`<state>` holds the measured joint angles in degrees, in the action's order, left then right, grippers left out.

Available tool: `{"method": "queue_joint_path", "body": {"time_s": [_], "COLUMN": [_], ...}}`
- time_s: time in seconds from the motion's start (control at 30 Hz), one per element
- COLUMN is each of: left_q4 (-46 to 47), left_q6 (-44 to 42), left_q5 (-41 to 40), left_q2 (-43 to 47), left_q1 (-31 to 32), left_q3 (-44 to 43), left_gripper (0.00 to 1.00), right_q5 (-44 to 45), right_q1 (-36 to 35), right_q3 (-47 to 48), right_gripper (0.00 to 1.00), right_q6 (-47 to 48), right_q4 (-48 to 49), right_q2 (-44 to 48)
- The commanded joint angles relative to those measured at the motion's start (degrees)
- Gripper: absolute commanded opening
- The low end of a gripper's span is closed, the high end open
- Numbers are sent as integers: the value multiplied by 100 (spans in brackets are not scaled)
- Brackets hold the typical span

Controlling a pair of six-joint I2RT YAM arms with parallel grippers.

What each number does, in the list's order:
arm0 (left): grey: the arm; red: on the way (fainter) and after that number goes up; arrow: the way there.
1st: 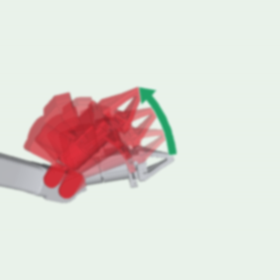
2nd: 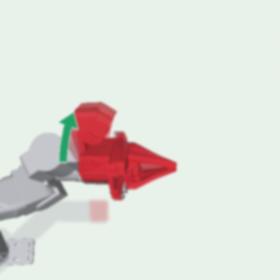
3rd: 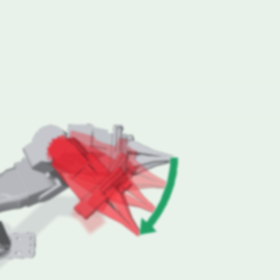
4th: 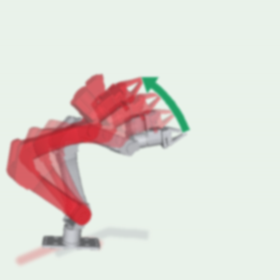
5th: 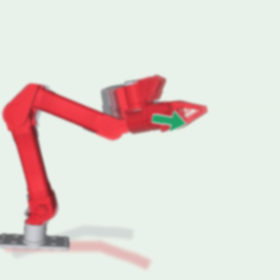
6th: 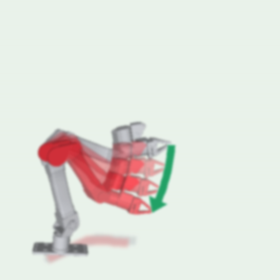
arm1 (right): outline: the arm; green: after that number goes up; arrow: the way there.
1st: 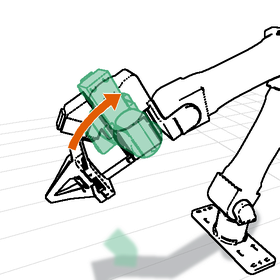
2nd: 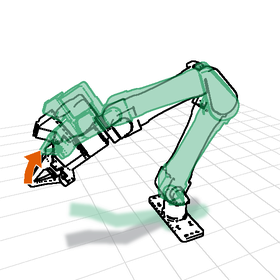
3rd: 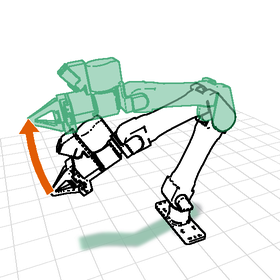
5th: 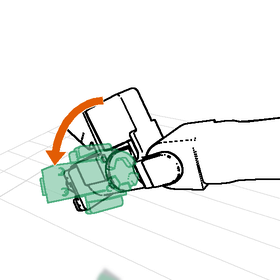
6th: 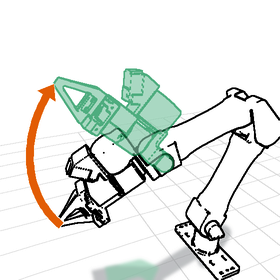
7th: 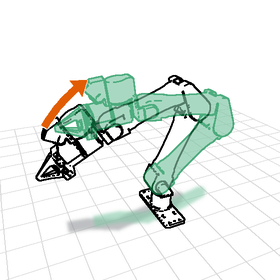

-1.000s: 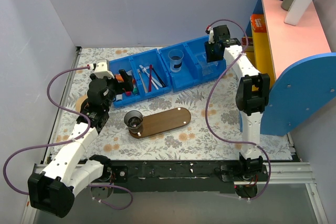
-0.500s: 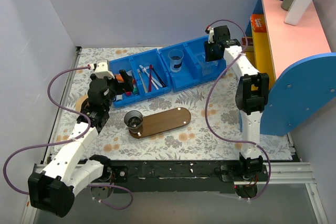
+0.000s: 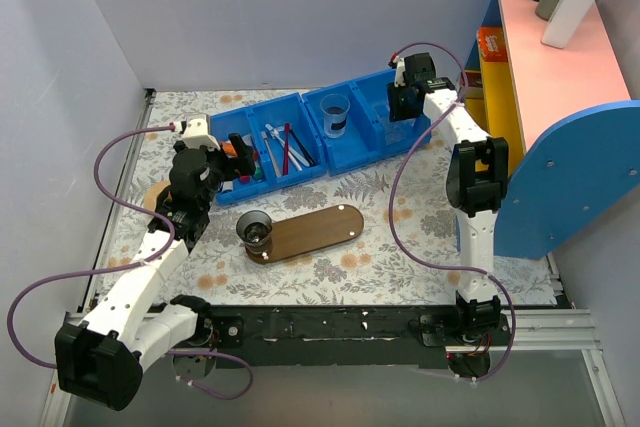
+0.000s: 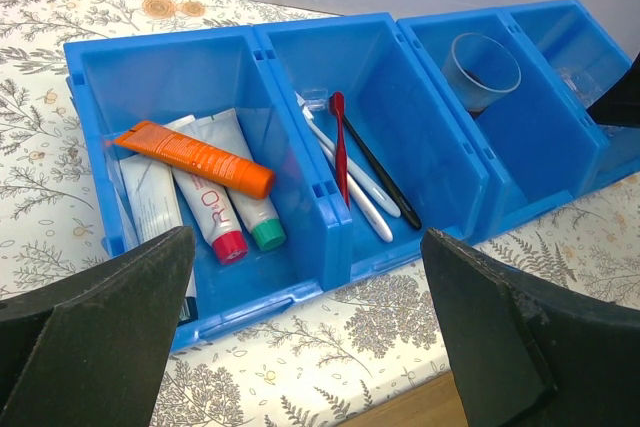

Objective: Prepare toiletry sets of a toothbrush and toothpaste on the tray

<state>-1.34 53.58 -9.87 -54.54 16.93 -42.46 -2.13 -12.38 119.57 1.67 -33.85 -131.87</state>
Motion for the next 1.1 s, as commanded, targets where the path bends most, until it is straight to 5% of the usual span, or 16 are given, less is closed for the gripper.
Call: {"method": "queue_joint_path", "body": {"time_s": [0.0,0.23,0.47,1.07], "left_q4": [-24,-33,-50,-68], "left_q6": [-50,-50,-58,-58], "left_q5": [-6,11,46,90], "left_q2": [14,5,-30,-65], "left_q1": [-40,-40,-40,-49], "left_q3": [1,1,-17,-17], "left_gripper": [98,98,98,98], "right_q5": [-7,-7,-95,90], "right_q1": [8,8,8,8], "right_q3": [75,23,49,163], "right_gripper": [36,27,3,1], "right_q6": [-53,-97,-132,-246], "right_q4": [194,185,220,220], "right_q2": [-84,-84,74,592]}}
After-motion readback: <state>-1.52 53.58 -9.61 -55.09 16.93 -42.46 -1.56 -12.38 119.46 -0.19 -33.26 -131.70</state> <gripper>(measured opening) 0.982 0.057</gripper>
